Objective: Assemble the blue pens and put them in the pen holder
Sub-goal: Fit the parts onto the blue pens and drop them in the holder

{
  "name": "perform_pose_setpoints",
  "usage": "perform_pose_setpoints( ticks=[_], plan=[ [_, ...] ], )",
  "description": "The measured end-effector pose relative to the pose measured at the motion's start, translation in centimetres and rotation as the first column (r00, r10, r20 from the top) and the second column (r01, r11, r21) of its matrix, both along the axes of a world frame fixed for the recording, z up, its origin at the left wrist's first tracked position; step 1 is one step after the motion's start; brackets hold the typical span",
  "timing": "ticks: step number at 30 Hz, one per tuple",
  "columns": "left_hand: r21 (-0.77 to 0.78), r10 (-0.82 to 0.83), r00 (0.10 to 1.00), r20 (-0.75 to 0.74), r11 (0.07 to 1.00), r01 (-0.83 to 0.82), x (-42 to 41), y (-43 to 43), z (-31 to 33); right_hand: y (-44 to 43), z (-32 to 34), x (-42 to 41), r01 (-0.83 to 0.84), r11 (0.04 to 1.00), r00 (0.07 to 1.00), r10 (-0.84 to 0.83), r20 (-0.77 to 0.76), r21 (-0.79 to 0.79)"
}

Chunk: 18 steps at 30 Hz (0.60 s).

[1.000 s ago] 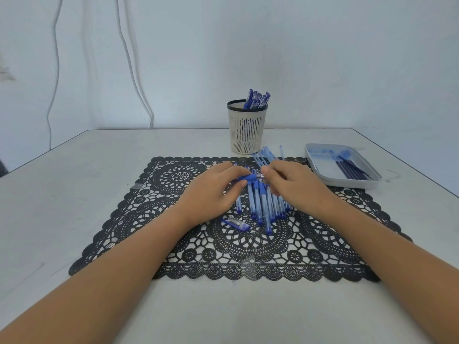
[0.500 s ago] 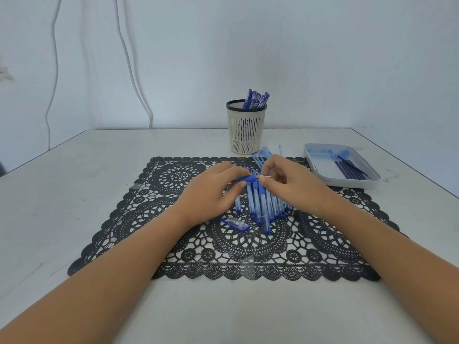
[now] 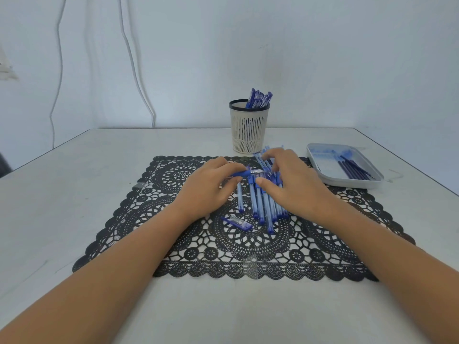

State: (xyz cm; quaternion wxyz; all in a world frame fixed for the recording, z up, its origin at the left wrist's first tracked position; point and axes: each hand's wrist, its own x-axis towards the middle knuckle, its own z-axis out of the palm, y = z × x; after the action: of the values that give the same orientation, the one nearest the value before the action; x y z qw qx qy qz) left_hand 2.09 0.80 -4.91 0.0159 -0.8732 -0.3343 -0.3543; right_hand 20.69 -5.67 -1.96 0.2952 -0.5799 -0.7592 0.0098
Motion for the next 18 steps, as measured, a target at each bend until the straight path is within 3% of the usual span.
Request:
perform_pose_setpoints(
  ticks=[2,5,8,10,14,18],
  plan=[
    [-0.075,0.05,0.998,0.042,0.996,-0.047,-0.3,0.2,0.0,-0.7,0.4,-0.5,-0.099,0.995,0.995,0.098,-0.007,-0.017],
    [-0.117,0.083,0.994,0.068,0.99,-0.075,-0.4,0.2,0.1,-1.6,0.4,-1.5,-0.274,0.943,0.957,0.287,0.043,-0.187],
    [-0.112,0.081,0.995,0.057,0.991,-0.074,-0.3,0.3,0.1,-2.1,0.0,-2.2,-0.264,0.93,0.911,0.327,0.252,-0.255],
    [-0.109,0.076,0.995,0.059,0.992,-0.069,-0.4,0.2,0.1,-2.1,0.0,-2.4,-0.26,0.929,0.901,0.332,0.28,-0.264],
    [-0.124,0.056,0.997,0.053,0.991,-0.049,-0.4,0.2,0.2,-1.7,0.4,-1.9,-0.282,0.928,0.948,0.309,0.078,-0.243],
    [-0.132,0.039,0.998,0.049,0.991,-0.032,-0.3,0.1,0.2,-0.4,1.1,0.1,-0.089,0.981,0.986,0.062,-0.157,-0.173]
  ],
)
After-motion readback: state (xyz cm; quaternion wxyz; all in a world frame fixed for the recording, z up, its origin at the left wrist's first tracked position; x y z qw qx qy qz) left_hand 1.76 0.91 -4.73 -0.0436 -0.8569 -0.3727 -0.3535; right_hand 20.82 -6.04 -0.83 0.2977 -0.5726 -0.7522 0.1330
